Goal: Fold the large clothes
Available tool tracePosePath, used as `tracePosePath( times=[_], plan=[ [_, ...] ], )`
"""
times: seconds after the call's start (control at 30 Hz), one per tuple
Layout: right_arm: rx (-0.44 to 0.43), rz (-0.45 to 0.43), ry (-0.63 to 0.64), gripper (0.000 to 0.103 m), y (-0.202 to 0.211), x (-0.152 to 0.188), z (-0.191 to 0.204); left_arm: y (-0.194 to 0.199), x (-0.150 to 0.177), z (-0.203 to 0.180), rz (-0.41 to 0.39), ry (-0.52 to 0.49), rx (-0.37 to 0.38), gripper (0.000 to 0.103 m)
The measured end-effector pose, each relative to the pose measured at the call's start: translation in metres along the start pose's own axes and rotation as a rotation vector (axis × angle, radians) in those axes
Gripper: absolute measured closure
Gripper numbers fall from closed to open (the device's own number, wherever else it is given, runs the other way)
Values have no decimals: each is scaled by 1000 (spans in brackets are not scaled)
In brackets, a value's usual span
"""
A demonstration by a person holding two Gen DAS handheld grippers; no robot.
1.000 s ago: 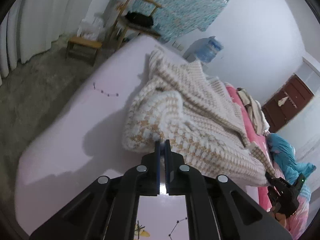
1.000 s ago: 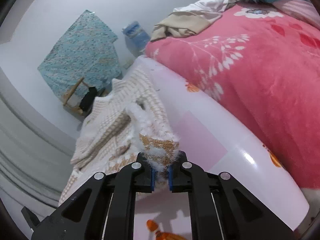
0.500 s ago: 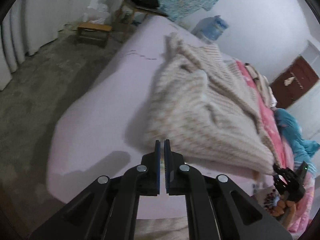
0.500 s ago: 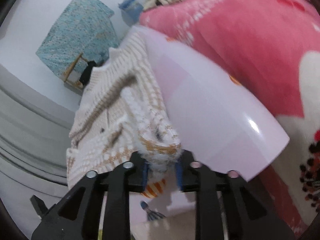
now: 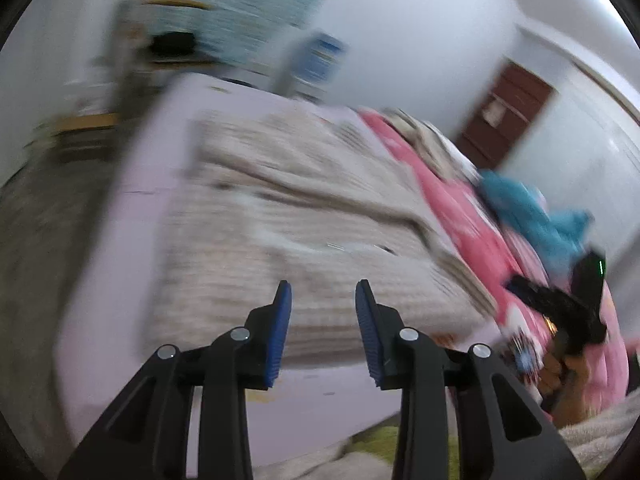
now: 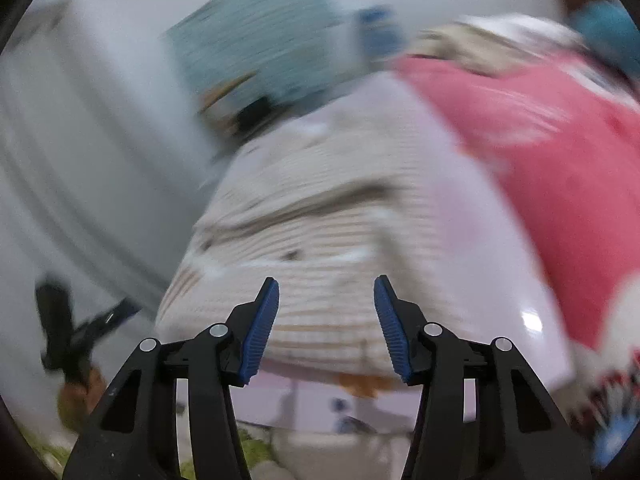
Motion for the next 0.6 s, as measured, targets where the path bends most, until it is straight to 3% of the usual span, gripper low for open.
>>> tracePosePath(
  times=[0.07, 0.17, 0.23, 0.33, 0.4, 0.6],
  plan=[
    [-26, 64, 106, 64, -33, 5, 28, -22, 4, -24, 23, -75, 22, 71],
    [-53, 146, 164, 70, -70, 17, 44, -60, 14, -40, 84, -150, 9, 71],
    [-45, 227, 171, 72, -95, 32, 39, -78, 27, -34, 144, -181, -50, 70],
    [-11, 342, 144, 72, -111, 65, 23, -93, 51, -21, 252, -103, -25, 68],
    [-32, 343, 124, 72, -108, 68, 21, -92, 54, -16, 257, -38, 25, 68],
    [-47, 300, 116, 66, -111, 44, 25, -83, 20, -17, 160, -61, 49, 70]
  ],
)
Point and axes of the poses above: each gripper's, at about its wrist camera, not at the fingertips, and y roughly against the way its jaws point, z to its left, x to its underside, the point moved 10 cm from there along -y, roughly the way its jaws point, and after that the axes turned 8 degrees about -x, right-handed, at the moved point
